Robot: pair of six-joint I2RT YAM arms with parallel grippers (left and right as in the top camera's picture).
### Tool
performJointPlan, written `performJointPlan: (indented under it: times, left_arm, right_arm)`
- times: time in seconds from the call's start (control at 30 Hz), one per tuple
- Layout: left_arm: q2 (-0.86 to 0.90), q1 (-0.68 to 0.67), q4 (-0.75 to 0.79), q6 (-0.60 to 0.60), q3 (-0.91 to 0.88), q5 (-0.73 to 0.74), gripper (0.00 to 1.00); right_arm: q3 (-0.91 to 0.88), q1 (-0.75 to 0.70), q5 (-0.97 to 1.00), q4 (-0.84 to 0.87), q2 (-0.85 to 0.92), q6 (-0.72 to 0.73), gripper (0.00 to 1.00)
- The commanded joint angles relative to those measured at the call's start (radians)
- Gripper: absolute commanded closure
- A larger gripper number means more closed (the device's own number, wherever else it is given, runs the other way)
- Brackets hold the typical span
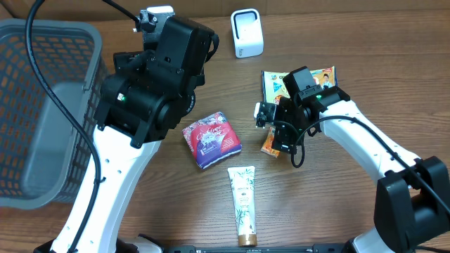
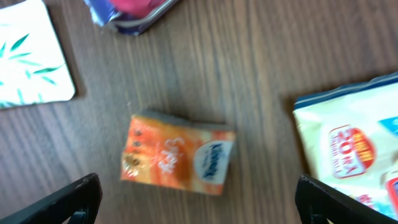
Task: Scan the item barcode
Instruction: 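Adjust the grip and lift the Kleenex pack with the right gripper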
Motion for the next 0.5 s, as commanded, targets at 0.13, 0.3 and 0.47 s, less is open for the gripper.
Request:
performJointPlan:
  times: [0.13, 0.3, 0.47]
  left_arm:
    - [-0.002, -0.005, -0.007, -0.012, 0.002, -0.003, 0.00]
    - [-0.002, -0.005, -0.011, -0.011, 0.002, -0.002, 0.00]
    - [-0.002, -0.005, -0.045, -0.011, 0.002, -0.002, 0.00]
  right_arm:
    - [-0.013, 0.006, 0.032, 0.048, 0.084, -0.010, 0.00]
    - [-0.013, 0.006, 0.053, 0.039, 0.098, 0.013, 0.00]
    - [-0.020, 0.010, 0.055, 0.050, 0.120, 0.060, 0.00]
